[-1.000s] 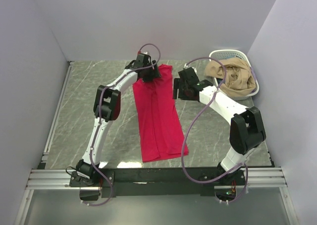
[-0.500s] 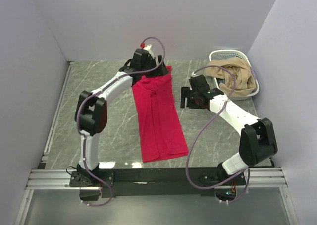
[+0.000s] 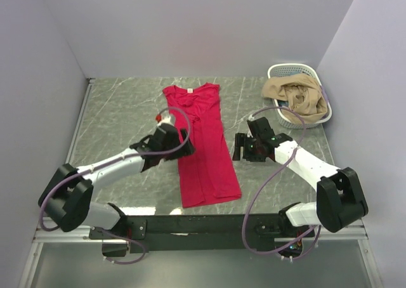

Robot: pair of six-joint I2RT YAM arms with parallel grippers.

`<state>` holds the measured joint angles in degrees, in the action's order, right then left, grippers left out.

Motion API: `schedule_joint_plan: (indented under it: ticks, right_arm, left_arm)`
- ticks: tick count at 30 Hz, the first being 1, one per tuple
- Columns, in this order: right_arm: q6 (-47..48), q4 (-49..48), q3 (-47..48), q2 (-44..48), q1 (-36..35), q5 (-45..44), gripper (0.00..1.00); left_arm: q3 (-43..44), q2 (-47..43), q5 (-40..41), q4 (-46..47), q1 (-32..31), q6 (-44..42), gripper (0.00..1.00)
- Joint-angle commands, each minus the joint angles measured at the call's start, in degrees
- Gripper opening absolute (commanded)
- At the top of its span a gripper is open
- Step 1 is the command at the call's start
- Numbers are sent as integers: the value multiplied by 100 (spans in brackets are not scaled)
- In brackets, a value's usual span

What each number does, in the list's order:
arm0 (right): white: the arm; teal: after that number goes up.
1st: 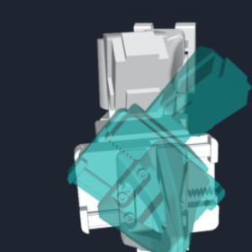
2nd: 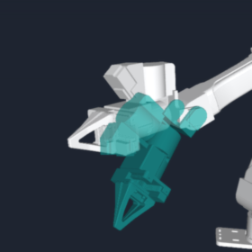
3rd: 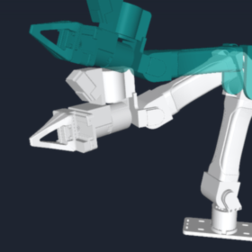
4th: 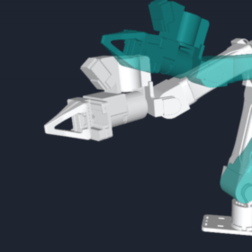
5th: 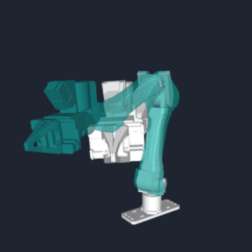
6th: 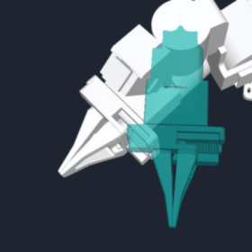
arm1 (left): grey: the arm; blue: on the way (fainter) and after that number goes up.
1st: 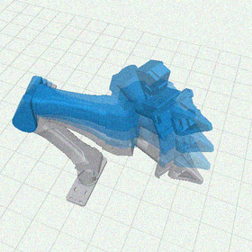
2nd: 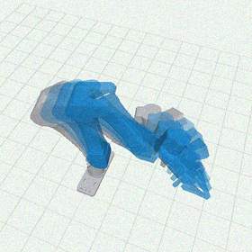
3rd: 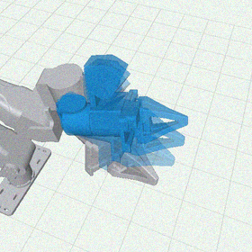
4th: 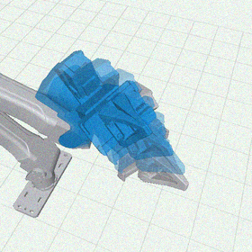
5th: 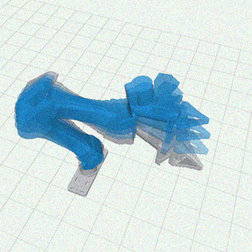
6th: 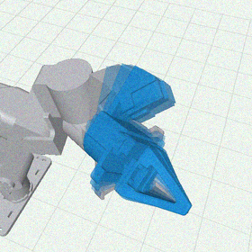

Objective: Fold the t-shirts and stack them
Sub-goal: Fold the tshirt

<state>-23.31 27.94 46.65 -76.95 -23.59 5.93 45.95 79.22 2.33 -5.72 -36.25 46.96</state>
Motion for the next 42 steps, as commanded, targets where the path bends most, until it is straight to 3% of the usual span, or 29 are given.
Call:
schedule_joint_plan:
  ticks: [1, 5, 17, 28, 33, 42]
  right_arm:
    - [-86, -289, -191, 285, 4, 66, 80]
    - [-261, -473, -507, 356, 13, 311, 81]
    - [-508, -1133, -1307, 277, -5, 909, 79]
    - [-735, -1177, -1834, 373, -5, 1383, 76]
    - [-1148, -810, -2081, 891, -83, 1306, 70]
    - [-1879, 25, -2345, 1973, -576, 813, 69]
  left_arm:
    - [-323, -600, 1302, -517, -531, 840, 82]
    - [-692, -846, 1464, -843, -848, 1297, 82]
    - [-1756, -1251, 1104, -607, -1173, 2010, 82]
    - [-2389, -1154, 189, 132, -1358, 2273, 82]
    - [-2433, -1409, 92, -289, -1771, 2449, 82]
    - [-2618, -2270, 286, -1423, -2492, 3091, 82]
